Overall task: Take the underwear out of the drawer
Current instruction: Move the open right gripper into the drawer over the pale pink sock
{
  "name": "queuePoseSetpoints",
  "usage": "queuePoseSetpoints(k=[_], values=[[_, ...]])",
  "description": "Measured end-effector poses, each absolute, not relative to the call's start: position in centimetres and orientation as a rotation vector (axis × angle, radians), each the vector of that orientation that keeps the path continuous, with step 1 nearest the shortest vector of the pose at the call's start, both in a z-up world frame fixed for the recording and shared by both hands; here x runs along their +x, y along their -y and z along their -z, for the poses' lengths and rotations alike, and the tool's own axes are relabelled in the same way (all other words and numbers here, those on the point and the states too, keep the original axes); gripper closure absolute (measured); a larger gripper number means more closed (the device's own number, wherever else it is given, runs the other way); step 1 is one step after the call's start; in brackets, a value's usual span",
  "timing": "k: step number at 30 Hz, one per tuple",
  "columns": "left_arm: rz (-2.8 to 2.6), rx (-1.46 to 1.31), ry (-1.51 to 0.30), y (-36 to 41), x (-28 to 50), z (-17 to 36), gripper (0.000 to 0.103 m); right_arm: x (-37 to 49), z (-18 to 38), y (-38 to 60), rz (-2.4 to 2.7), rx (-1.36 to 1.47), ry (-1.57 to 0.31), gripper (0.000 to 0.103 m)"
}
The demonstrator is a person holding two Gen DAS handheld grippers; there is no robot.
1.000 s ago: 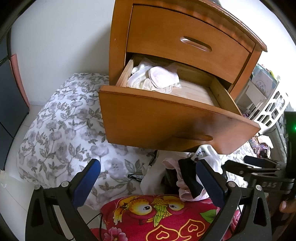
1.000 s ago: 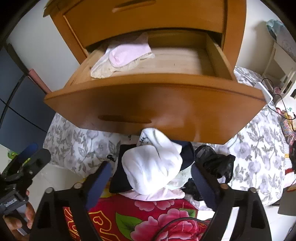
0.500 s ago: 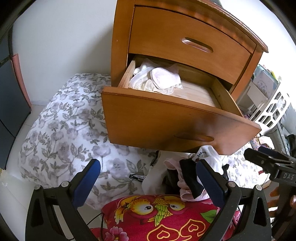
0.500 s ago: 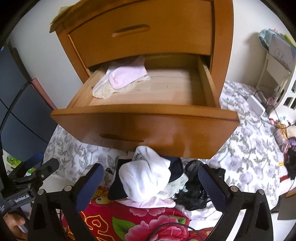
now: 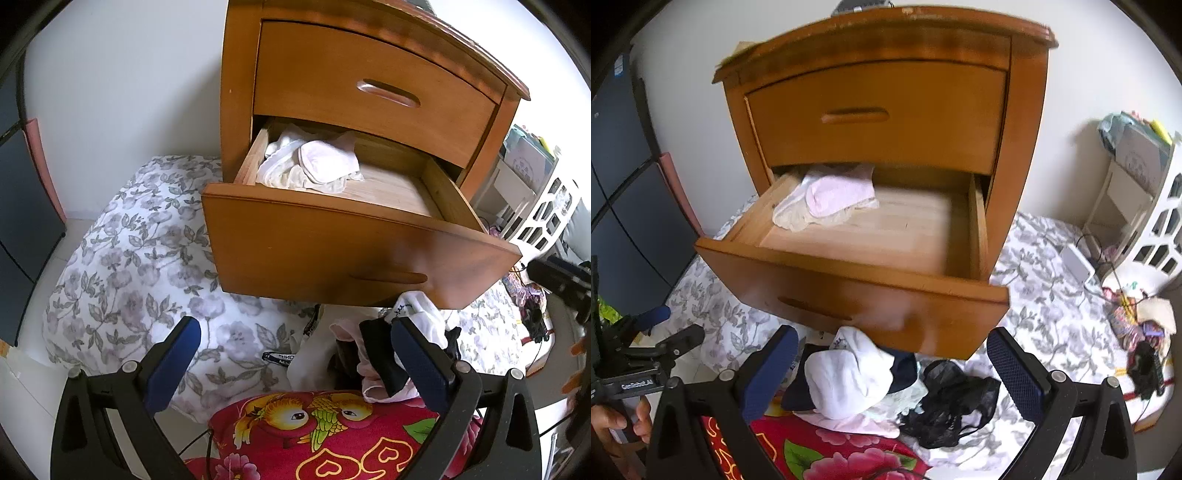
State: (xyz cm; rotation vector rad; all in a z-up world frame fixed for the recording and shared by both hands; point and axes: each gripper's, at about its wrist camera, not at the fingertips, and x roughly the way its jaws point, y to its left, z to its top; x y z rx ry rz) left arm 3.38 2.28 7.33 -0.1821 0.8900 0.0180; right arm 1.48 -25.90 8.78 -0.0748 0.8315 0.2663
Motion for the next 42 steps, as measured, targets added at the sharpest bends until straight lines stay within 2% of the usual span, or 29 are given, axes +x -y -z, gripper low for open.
queuePoseSetpoints(k=[16, 21, 42], values=[[-0.022, -0.189, -0.893, -2.7, 3.9, -7.0, 0.000, 2.2, -11.8, 27.2, -0.280, -0.017, -0.706, 0.000], [-0.022, -0.199, -0.886, -3.0, 4.1, -6.7, 0.000, 2.7, -13.5, 25.7, -0.306, -0.077, -0.677, 0.000], [-0.016, -0.236, -0.862, -4.9, 5.5, -5.8, 0.000, 7.5, -14.1, 21.1, -0.296, -0.124, -0.758, 0.000]])
